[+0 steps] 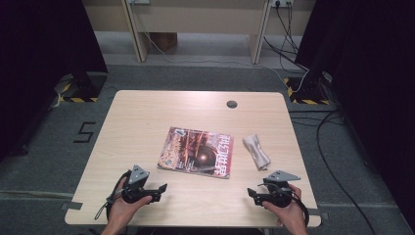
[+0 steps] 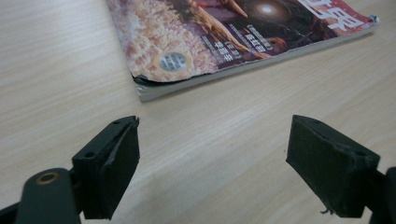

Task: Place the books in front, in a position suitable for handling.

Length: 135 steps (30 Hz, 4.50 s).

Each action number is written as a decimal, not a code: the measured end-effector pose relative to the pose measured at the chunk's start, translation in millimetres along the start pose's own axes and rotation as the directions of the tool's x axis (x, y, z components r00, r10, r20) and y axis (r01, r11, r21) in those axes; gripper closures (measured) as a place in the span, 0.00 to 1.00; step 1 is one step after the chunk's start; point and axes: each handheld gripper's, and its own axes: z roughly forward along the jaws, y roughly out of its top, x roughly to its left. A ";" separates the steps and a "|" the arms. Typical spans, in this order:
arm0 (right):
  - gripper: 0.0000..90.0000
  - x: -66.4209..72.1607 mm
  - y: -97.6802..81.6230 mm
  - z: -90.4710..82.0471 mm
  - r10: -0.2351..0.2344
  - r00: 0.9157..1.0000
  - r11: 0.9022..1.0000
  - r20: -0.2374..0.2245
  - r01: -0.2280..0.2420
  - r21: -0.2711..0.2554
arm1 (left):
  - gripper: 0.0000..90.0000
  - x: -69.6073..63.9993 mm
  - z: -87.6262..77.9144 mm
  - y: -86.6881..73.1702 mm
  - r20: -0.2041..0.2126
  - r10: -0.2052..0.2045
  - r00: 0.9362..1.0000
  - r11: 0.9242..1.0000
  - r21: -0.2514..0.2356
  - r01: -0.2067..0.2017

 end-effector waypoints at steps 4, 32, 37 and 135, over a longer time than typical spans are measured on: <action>0.27 -0.3 0.1 0.5 -0.007 1.000 1.000 -0.002 0.007 -0.004 | 0.19 0.1 -0.4 0.5 -0.013 0.000 1.000 1.000 0.001 0.000; 0.29 11.0 20.8 30.6 -0.061 0.998 0.998 -0.008 0.061 0.004 | 0.27 30.0 57.1 40.1 -0.026 -0.044 0.999 0.999 0.022 0.045; 0.32 17.9 27.6 38.2 -0.095 0.995 0.995 -0.008 0.095 0.000 | 0.34 33.4 64.6 47.7 -0.041 -0.036 0.999 0.999 0.007 0.036; 0.34 24.4 66.3 75.1 -0.121 0.992 0.992 0.022 0.120 0.040 | 0.34 18.2 72.4 53.9 -0.044 0.019 0.999 0.999 0.043 -0.017</action>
